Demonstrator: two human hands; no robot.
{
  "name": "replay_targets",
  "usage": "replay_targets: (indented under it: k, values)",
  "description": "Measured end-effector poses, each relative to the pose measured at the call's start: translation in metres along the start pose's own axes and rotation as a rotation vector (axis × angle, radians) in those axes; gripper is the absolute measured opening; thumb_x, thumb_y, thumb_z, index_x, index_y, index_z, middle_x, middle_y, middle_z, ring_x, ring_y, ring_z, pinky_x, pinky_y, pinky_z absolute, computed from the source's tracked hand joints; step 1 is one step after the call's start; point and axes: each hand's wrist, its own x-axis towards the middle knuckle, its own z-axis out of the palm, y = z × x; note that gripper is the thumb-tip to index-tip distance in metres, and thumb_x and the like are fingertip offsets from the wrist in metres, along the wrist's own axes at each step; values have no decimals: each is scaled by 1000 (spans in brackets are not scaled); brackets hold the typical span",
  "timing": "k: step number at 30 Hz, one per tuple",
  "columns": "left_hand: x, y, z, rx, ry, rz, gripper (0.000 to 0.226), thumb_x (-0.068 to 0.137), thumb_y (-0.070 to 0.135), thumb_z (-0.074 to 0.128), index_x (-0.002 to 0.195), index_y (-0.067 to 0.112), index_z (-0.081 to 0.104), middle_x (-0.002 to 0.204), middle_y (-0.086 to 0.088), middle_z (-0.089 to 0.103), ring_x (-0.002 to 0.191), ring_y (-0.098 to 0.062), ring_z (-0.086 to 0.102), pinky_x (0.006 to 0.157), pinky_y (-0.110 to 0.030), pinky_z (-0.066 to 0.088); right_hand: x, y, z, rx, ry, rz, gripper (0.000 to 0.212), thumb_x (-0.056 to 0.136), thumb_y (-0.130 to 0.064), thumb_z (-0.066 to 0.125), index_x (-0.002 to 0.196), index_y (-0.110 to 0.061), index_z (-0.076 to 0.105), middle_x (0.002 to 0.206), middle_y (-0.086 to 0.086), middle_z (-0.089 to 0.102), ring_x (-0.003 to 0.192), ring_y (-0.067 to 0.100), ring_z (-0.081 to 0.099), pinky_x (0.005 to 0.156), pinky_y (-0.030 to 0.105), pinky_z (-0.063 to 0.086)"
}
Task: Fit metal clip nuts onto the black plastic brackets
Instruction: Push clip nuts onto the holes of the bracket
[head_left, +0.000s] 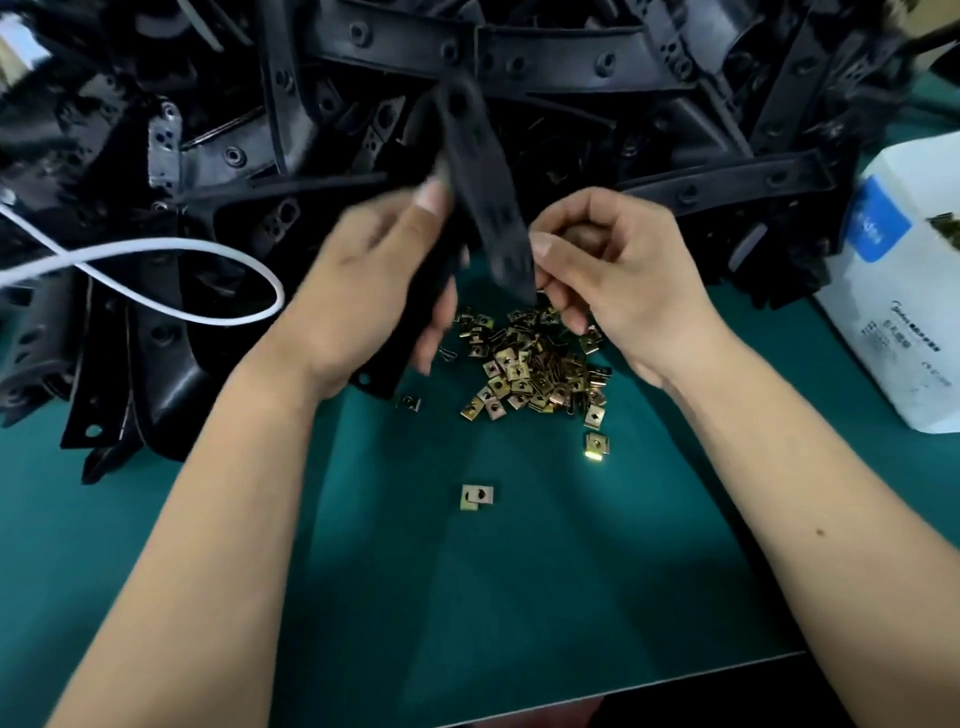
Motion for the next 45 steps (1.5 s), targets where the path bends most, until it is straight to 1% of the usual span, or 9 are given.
replay_targets:
  k: [3,7,14,20,26,32,35,40,45]
  values:
    - [-6,-8,-2,232,-139,-151,50,104,62,39,72,39,69,55,-9,63,38,-26,52,44,-32,47,2,1,-1,-31,39,39,3,97,-5,70,96,-4,72,70,9,70,54,17,57,42,25,44]
    - [-6,-17,-14,392,-78,-234,54,103,67,36,70,39,67,55,-12,66,37,-24,55,43,-28,43,2,1,-5,20,-38,89,17,96,4,66,101,-8,77,78,9,74,64,15,65,50,22,50]
    - [-7,-19,-19,383,-54,-250,52,90,82,40,72,42,68,55,-10,67,37,-18,55,39,-24,42,-1,2,-3,-35,-195,-15,26,90,7,72,106,-13,78,85,8,76,74,18,71,56,23,55]
    - [-6,-20,-21,381,-82,-263,77,67,101,44,78,28,67,57,-9,68,40,-20,57,41,-25,45,-3,0,2,-54,-145,-66,13,96,-9,72,101,-18,79,82,6,76,67,21,71,48,25,52]
    - [-5,-21,-14,369,-67,-250,66,65,101,47,75,38,66,57,-8,69,39,-19,58,39,-24,43,-7,0,16,202,-37,137,14,97,-18,71,87,-10,77,71,3,67,56,13,58,44,21,42]
    - [-4,-21,-9,368,-29,-234,62,77,91,49,76,32,67,57,-7,68,38,-17,58,39,-22,42,-8,-2,21,433,-73,274,21,94,-25,67,81,-10,74,70,1,63,56,7,53,42,15,37]
    - [-5,-21,-8,373,-3,-231,57,77,91,49,73,36,66,57,-6,68,38,-17,58,39,-21,42,-8,-3,18,473,-67,298,19,91,-27,69,82,-11,75,70,1,62,56,7,52,41,15,37]
    - [-4,-22,-9,404,-7,-231,73,73,95,49,78,24,64,58,-6,69,38,-18,58,39,-21,42,-7,-5,16,440,-64,300,18,85,-29,73,83,-11,76,67,0,59,54,6,49,40,14,34]
    - [-3,-23,-9,439,-14,-236,79,71,96,49,79,19,64,57,-4,69,38,-16,58,39,-19,42,-7,-7,18,406,-34,296,17,98,-19,66,86,-8,71,66,-1,58,53,6,49,40,14,35]
